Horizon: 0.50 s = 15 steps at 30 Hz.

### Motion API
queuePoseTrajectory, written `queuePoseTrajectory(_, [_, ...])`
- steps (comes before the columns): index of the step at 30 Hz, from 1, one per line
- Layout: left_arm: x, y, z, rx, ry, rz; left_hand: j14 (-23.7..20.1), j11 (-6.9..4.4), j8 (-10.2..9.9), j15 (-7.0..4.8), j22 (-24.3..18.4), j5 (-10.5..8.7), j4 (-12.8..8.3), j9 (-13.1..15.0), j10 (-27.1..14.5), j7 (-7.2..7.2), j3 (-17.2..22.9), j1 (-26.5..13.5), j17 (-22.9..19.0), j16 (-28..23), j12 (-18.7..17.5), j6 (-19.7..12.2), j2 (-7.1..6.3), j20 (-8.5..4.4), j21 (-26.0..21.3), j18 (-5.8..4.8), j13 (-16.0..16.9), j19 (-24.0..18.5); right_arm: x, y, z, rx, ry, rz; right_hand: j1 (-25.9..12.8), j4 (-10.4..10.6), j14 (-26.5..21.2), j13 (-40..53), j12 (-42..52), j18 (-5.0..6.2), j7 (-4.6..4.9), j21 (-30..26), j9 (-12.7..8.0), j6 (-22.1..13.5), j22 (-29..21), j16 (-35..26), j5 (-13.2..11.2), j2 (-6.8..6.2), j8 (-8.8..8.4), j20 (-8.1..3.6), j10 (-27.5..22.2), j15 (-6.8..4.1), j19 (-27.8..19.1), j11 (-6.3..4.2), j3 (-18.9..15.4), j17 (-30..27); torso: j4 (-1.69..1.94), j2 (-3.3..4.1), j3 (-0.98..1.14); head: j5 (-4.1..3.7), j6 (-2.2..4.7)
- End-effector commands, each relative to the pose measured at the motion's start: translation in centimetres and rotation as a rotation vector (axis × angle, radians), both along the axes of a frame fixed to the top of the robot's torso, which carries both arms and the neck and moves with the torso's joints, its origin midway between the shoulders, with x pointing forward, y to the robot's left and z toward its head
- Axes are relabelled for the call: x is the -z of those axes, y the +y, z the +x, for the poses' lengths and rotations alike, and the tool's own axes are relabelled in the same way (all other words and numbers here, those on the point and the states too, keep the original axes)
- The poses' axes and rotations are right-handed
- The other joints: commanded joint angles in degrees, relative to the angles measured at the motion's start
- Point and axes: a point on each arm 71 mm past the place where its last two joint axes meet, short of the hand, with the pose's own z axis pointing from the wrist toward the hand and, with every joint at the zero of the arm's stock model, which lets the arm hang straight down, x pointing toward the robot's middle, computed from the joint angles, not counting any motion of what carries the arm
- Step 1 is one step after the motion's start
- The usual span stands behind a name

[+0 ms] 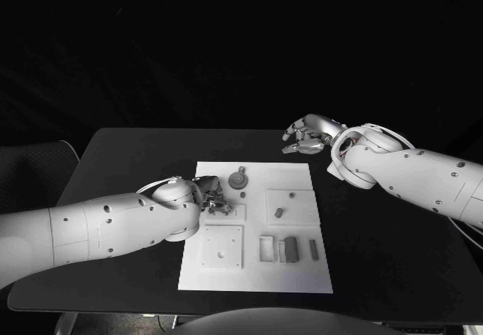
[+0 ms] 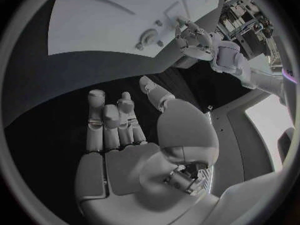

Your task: Assemble the parts on the task board

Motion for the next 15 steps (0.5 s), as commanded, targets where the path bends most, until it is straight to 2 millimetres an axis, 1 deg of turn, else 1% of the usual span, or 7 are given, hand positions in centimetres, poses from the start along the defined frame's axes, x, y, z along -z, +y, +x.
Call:
queuePoseTrajectory(1, [0.25, 0.07, -0.16, -0.006, 0.021, 0.004, 1.01, -0.33, 0.34, -1.58, 1.02, 0.21, -1.72, 0.05, -0.88, -2.33, 2.07, 3.0, -0.06, 0.21, 0.3, 7.45, 3.42, -0.04, 0.28, 1.11, -0.03, 0.37, 0.1, 0.06, -0.04, -0.008, 0.01, -0.004, -0.49, 0.3, 0.18, -0.06, 0.23, 2.34, 0.32, -0.26, -0.06, 0.01, 0.49, -0.25, 0.23, 0.1, -0.22, -0.45, -0.43, -0.3, -0.04, 0.14, 0.02, 0.07, 0.0, 0.01, 0.02, -0.01, 0.0])
queuePoseTrajectory(15, [0.36, 0.09, -0.25, -0.011, 0.041, -0.001, 1.03, -0.34, 0.39, -1.59, 1.02, 0.23, -1.73, 0.05, -0.91, -2.34, 2.1, 2.93, -0.08, 0.21, 0.34, 7.42, 3.46, -0.02, 0.29, 1.11, -0.04, 0.37, 0.13, 0.05, -0.04, -0.007, 0.011, -0.004, -0.51, 0.33, 0.17, -0.12, 0.27, 2.34, 0.33, -0.27, -0.08, -0.01, 0.49, -0.26, 0.23, 0.08, -0.22, -0.46, -0.45, -0.3, -0.05, 0.15, 0.02, 0.07, -0.05, 0.01, 0.05, 0.04, 0.02])
